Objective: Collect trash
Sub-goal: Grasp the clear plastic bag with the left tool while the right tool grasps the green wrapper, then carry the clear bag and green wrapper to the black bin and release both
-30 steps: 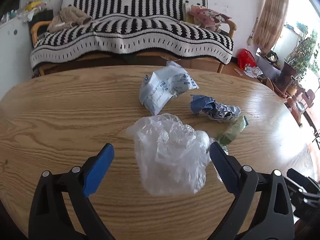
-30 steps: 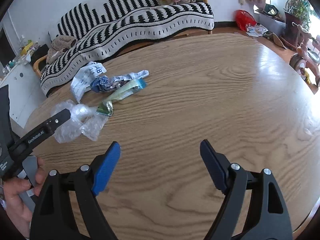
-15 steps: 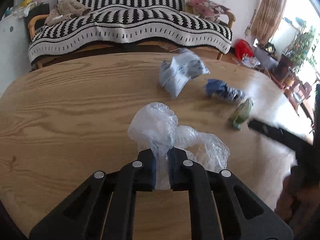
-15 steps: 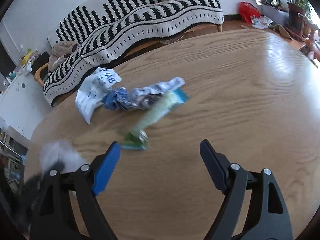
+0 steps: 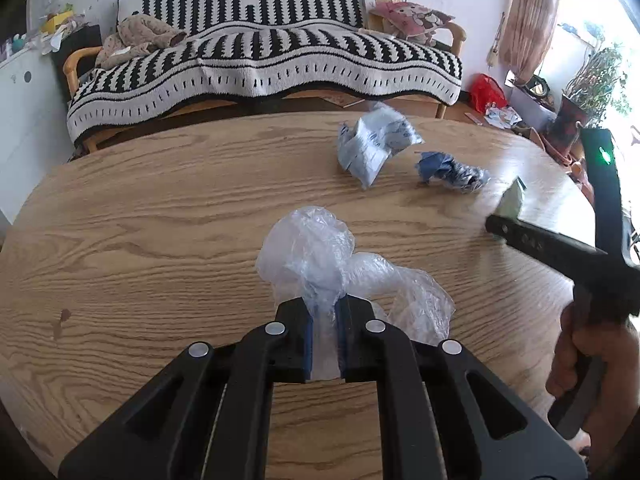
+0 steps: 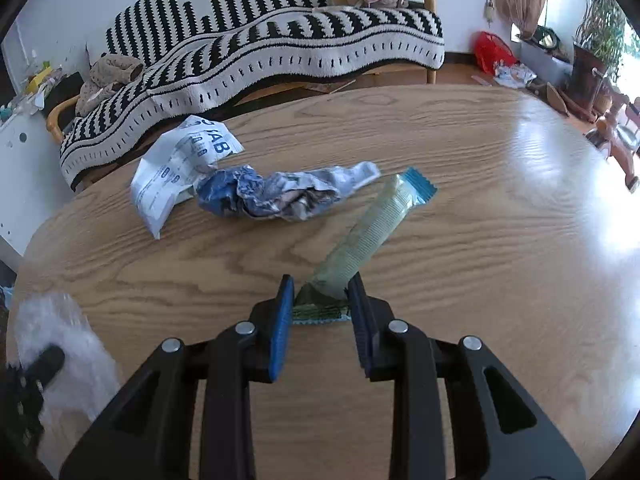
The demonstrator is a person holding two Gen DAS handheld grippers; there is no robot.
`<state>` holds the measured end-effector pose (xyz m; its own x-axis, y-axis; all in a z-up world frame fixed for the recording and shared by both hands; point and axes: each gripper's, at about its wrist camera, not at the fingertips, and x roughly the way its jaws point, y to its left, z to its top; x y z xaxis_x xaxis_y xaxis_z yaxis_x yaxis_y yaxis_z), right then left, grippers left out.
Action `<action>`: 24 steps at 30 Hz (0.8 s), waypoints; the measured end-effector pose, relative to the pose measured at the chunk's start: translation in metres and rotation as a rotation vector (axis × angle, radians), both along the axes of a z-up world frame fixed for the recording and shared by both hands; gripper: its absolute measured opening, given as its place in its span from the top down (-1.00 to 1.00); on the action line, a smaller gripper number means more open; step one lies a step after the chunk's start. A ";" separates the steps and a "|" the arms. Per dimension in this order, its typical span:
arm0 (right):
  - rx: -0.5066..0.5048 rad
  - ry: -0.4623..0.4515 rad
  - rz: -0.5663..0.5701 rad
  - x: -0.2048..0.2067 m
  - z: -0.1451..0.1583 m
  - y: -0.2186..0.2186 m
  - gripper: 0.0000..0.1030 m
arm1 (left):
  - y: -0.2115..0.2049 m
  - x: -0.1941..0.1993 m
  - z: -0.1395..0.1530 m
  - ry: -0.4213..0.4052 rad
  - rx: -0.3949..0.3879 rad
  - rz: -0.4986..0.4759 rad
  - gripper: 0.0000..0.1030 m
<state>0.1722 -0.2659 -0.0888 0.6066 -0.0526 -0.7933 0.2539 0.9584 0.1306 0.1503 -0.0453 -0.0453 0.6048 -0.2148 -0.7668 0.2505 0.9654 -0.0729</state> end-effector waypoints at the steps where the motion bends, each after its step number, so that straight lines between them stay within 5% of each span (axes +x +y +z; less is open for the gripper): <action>1: -0.009 -0.006 0.003 -0.009 0.005 -0.003 0.46 | -0.003 -0.001 0.002 -0.003 -0.003 -0.003 0.85; 11: -0.099 -0.050 -0.004 -0.108 0.054 -0.040 0.46 | -0.070 -0.028 0.022 -0.064 0.010 -0.105 0.85; 24: -0.137 -0.084 -0.232 -0.267 0.096 -0.181 0.46 | -0.228 -0.115 0.046 -0.097 -0.083 -0.370 0.85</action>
<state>-0.0948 -0.4466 0.0069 0.6294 -0.3009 -0.7164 0.4625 0.8860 0.0342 0.0356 -0.2731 0.0006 0.5437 -0.4909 -0.6808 0.5905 0.8001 -0.1053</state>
